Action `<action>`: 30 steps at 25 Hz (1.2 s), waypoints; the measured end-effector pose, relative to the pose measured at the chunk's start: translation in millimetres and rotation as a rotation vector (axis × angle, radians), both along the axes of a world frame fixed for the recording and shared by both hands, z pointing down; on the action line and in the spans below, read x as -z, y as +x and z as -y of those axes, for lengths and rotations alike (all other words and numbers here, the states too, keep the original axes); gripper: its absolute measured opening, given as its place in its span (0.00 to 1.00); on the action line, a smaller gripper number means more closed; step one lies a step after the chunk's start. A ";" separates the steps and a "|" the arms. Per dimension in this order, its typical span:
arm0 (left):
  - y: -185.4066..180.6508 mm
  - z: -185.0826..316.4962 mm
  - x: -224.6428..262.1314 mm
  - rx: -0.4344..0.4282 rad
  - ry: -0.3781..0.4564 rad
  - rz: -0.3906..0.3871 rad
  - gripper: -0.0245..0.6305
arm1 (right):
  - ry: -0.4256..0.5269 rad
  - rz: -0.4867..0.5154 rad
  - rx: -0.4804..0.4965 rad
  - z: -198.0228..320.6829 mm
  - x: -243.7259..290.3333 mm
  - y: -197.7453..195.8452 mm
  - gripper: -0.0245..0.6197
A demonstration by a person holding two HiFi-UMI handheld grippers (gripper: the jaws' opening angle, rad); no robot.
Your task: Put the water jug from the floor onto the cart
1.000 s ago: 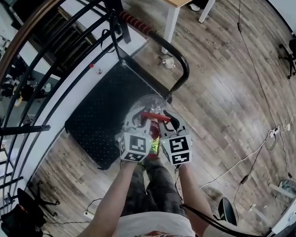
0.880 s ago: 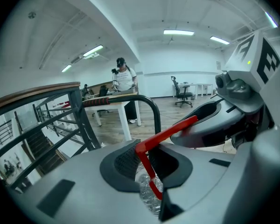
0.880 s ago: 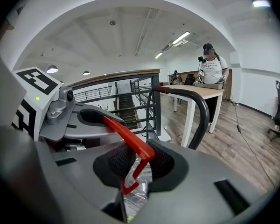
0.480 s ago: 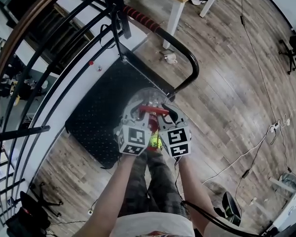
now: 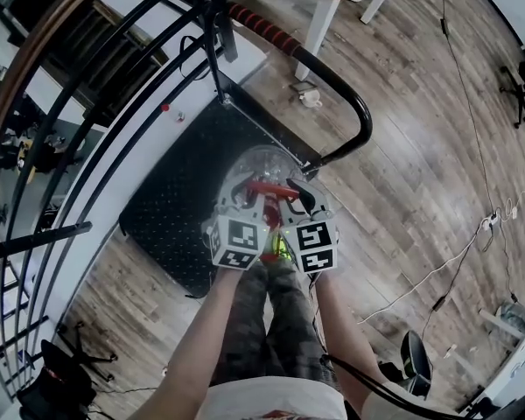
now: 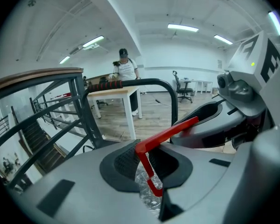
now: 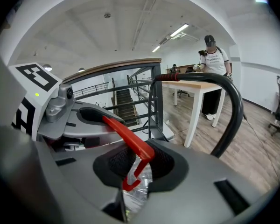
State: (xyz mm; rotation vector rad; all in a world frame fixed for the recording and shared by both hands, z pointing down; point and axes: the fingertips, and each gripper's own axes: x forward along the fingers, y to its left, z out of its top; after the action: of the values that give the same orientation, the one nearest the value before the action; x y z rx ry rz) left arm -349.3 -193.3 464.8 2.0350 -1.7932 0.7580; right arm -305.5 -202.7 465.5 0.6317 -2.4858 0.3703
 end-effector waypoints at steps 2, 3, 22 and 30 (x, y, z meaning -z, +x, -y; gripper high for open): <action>-8.0 2.0 -4.8 0.005 -0.005 -0.002 0.12 | -0.005 -0.003 0.005 2.3 -4.6 -7.9 0.16; -11.7 2.8 -7.4 0.008 -0.009 -0.004 0.12 | -0.008 -0.006 0.007 3.0 -7.1 -11.6 0.16; -50.2 33.9 -47.2 0.025 -0.045 -0.059 0.12 | -0.040 -0.028 0.022 34.4 -44.7 -50.6 0.16; -67.8 53.6 -55.3 0.027 -0.030 -0.113 0.12 | -0.012 -0.029 0.051 54.2 -52.9 -69.0 0.16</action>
State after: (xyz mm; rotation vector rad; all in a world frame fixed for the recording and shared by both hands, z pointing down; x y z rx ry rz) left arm -417.1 -246.8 520.1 1.9885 -1.7328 0.6448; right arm -374.6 -256.9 518.3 0.5634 -2.4657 0.3540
